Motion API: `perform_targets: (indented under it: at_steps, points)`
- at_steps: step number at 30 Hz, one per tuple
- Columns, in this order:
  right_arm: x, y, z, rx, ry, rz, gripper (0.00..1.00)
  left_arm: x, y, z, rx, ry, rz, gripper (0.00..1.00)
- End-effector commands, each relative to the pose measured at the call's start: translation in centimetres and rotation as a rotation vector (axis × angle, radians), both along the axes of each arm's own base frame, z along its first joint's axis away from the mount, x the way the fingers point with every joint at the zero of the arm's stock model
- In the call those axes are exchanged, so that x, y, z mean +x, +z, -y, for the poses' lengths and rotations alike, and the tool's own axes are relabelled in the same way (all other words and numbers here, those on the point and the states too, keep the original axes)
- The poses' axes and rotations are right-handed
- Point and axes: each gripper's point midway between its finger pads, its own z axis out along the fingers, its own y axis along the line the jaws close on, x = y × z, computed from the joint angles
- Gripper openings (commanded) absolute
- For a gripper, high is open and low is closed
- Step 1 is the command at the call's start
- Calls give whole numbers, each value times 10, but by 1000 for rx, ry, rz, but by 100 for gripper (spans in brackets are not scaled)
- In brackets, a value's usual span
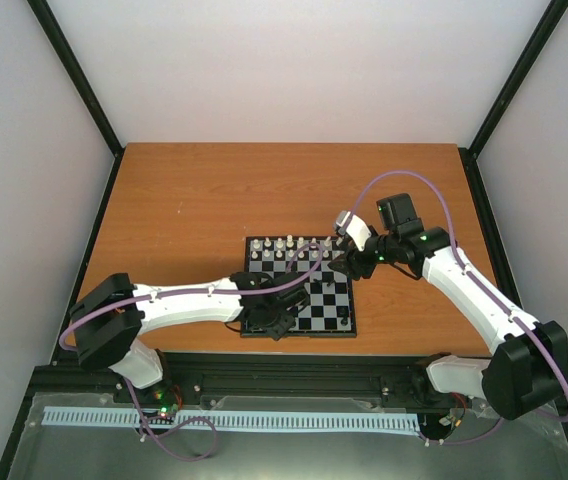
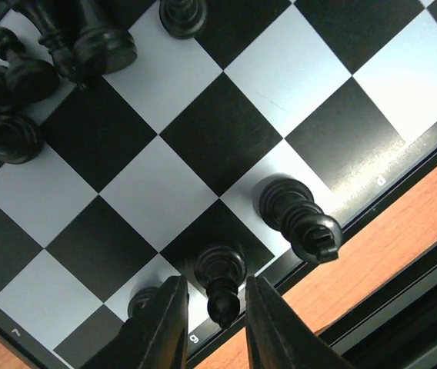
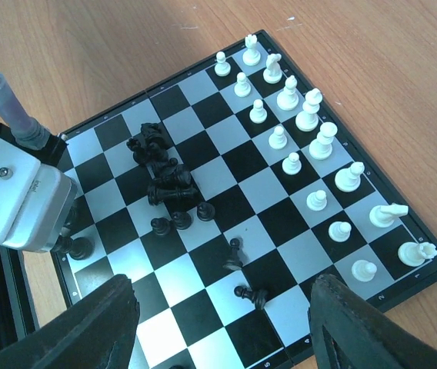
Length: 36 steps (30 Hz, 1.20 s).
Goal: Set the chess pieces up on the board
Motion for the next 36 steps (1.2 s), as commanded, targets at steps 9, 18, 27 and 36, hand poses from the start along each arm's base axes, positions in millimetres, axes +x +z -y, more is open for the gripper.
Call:
perform_targets:
  at_steps: [9,18,27,36]
  points:
    - [-3,-4,1,2,10,-20,61,20,94,-14,-52,24,190,45]
    - [13,-26,14,-112,-52,-1,54,80,159,-88,-138,253,522,79]
    - [9,-100,-2,-407,26,-65,47,93,182,-142,-206,426,644,84]
    - [12,-131,-18,-535,57,-82,45,94,177,-146,-179,438,640,84]
